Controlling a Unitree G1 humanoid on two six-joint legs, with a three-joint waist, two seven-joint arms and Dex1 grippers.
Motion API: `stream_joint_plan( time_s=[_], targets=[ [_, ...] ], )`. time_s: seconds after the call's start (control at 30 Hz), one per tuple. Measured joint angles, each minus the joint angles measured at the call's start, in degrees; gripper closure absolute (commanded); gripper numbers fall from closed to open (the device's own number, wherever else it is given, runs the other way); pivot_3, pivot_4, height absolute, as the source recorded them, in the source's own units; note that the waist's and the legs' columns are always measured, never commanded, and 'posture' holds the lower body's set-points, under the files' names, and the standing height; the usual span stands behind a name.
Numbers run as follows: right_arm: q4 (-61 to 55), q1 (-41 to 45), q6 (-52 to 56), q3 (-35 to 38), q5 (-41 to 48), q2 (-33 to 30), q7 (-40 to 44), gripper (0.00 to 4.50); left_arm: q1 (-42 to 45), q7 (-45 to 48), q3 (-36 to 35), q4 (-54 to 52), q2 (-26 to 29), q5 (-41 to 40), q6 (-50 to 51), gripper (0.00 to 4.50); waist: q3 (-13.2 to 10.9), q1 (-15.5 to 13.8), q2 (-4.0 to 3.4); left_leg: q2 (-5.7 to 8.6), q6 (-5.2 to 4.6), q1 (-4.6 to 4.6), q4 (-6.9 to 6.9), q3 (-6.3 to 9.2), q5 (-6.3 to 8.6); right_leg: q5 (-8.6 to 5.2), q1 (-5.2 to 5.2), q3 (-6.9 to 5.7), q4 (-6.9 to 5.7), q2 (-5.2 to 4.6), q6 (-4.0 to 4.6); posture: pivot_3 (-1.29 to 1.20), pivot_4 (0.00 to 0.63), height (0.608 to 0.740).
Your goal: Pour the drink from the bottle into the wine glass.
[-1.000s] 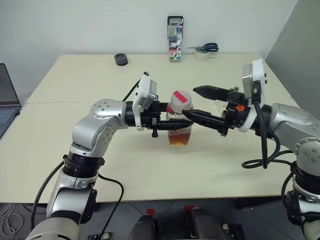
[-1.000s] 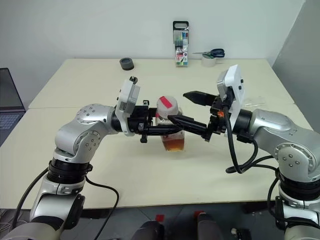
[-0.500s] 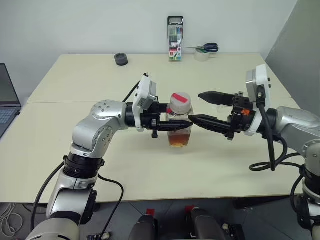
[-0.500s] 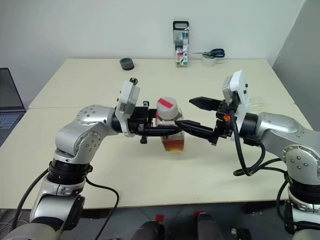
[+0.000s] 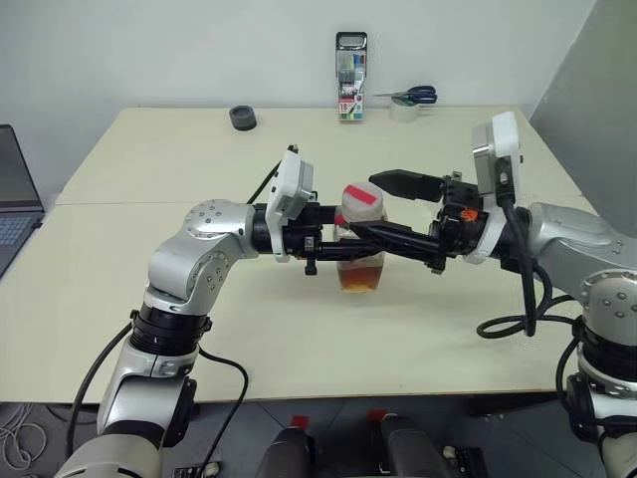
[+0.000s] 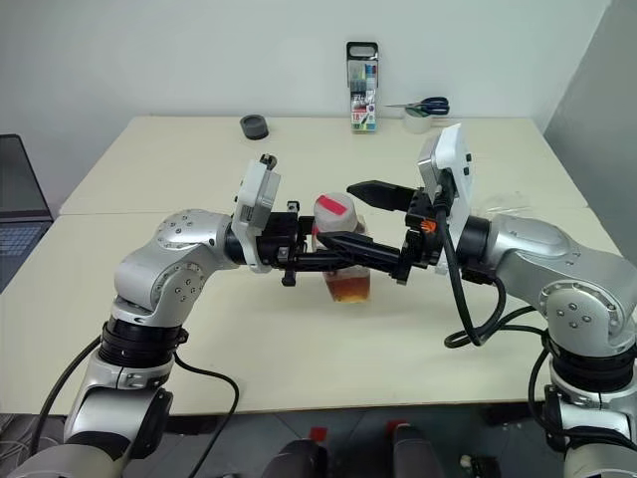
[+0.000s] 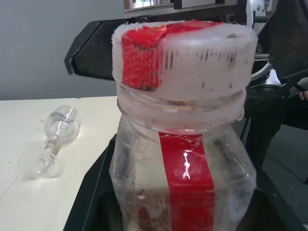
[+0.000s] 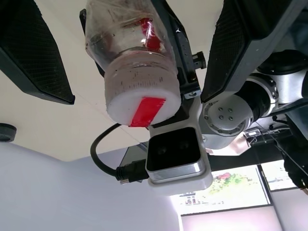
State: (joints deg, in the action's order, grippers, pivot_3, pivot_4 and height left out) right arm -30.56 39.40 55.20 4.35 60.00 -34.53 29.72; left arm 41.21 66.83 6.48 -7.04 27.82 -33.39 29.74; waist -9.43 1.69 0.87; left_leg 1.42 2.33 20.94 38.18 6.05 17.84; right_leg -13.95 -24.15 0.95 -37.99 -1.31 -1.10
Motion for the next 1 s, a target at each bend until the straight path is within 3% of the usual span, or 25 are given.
stream_joint_plan(
  time_s=[1.0],
  targets=[
    [1.53,-0.29,-2.22,0.17,-2.47,-0.39,0.19,0.03,0.04,-0.06,0.00,0.65,-0.12,0.61,0.00,2.66,0.00,0.00,0.00,-0.01,-0.01,0.00,-0.01,0.00,0.01,0.00,0.00,-0.01,0.00,0.00,0.00,0.00,0.150,0.740]
  ],
)
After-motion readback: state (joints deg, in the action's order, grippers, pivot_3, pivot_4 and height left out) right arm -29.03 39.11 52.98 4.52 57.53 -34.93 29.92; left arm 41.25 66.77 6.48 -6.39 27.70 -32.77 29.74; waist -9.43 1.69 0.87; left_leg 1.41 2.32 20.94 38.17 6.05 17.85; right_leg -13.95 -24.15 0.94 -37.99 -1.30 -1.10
